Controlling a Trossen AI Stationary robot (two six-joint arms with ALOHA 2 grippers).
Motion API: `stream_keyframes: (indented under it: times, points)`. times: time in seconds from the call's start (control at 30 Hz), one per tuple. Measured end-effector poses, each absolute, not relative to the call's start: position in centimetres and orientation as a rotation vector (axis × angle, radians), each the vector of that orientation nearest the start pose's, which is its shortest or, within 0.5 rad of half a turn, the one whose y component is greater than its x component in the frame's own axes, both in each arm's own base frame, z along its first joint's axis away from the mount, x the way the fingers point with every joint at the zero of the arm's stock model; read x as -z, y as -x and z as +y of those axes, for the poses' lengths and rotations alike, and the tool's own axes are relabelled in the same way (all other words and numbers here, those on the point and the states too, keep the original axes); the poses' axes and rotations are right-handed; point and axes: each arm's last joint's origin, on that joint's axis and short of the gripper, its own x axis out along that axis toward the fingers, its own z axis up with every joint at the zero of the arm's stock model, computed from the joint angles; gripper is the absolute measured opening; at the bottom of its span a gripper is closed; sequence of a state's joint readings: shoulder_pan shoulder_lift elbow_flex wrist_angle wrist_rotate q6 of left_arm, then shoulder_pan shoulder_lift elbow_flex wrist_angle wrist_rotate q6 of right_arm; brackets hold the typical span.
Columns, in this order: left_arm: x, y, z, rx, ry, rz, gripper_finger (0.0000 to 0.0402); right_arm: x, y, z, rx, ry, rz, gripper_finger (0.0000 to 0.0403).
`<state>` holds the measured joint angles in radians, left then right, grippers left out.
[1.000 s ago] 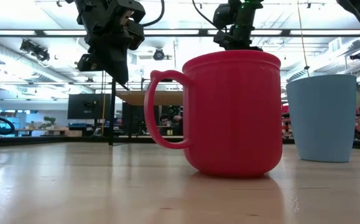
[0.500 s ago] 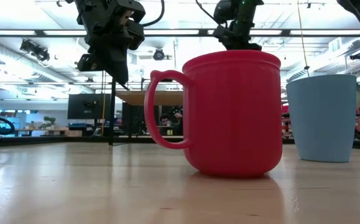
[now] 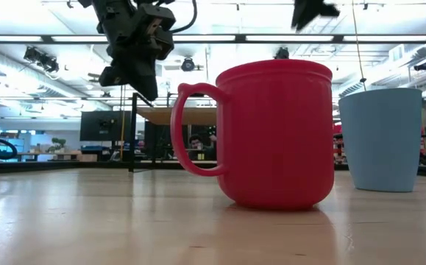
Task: Stack small to large cups/mugs on shelf
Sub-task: Put the blue cup on the shelf
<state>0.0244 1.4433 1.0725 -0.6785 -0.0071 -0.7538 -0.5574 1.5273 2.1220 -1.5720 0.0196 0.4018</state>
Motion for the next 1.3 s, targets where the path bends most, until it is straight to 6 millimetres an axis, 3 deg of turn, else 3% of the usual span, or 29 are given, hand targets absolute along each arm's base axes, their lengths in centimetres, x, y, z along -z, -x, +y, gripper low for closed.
stream_keyframes:
  times: [0.2,0.37,0.47,0.7,0.87,1.03,1.3]
  points:
    - [-25.1,-28.8,1.7,-0.420,0.687,0.940,0.0043,-50.3,-16.3,-4.9,0.563,-0.665,0.693,0.0089]
    - [-25.1,-28.8,2.1,-0.416,0.664,0.937,0.0040,-49.7,-15.5,-0.4,0.477,-0.734,0.713,0.0089]
    - [-25.1,-28.8,2.3,-0.417,0.662,0.936,0.0037,-47.3,-16.1,1.7,0.463,-0.750,0.824,0.0089]
    - [-25.1,-28.8,2.2,-0.415,0.660,0.937,0.0042,-37.3,-18.1,5.8,0.627,-0.668,1.190,0.0089]
    - [-25.1,-28.8,2.2,-0.411,0.662,0.938,0.0042,-31.5,-19.4,7.5,0.665,-0.650,1.288,0.0089]
    - [-25.1,-28.8,2.2,-0.407,0.665,0.941,0.0040,-28.2,-21.1,8.5,0.625,-0.675,1.272,0.0089]
    - [-25.1,-28.8,2.2,-0.407,0.668,0.941,0.0045,-25.7,-23.1,9.0,0.641,-0.597,1.336,0.0089]
